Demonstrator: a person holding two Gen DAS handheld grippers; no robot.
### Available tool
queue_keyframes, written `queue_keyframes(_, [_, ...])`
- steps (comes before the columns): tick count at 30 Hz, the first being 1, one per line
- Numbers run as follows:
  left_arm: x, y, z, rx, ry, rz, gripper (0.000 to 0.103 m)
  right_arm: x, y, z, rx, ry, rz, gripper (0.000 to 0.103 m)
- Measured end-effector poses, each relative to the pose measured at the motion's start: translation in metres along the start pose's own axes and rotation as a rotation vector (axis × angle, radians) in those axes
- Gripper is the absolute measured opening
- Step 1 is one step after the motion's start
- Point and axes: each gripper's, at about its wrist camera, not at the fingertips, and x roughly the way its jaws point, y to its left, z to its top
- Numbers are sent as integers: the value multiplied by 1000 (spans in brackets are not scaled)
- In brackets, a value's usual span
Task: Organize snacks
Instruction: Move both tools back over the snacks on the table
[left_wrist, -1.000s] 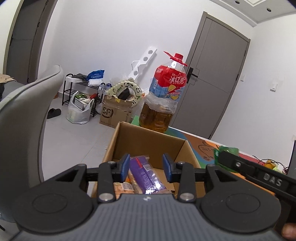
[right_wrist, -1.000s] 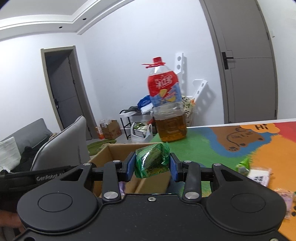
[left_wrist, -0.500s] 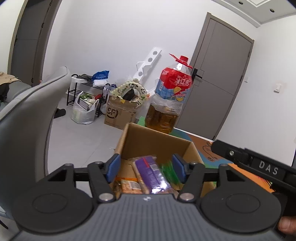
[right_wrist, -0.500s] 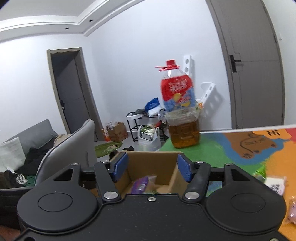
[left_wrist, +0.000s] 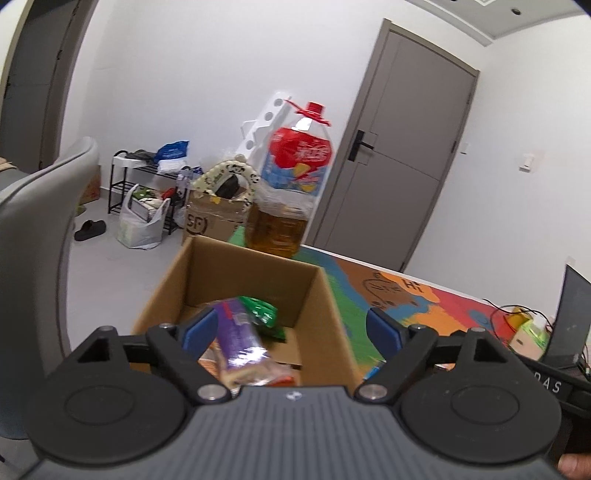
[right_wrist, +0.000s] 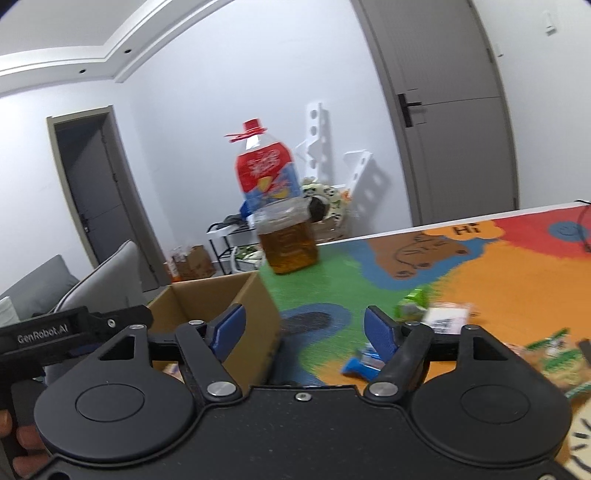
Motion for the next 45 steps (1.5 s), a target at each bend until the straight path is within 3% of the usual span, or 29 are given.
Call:
queue_keyframes(25, [16,-93,-29,104,56,-126,87,-50,-93,-8,96,-34,-186,75])
queue_keyframes(45, [84,-130,-62,200,165,-130,86,-21,-147,-29,132,38,-282,75])
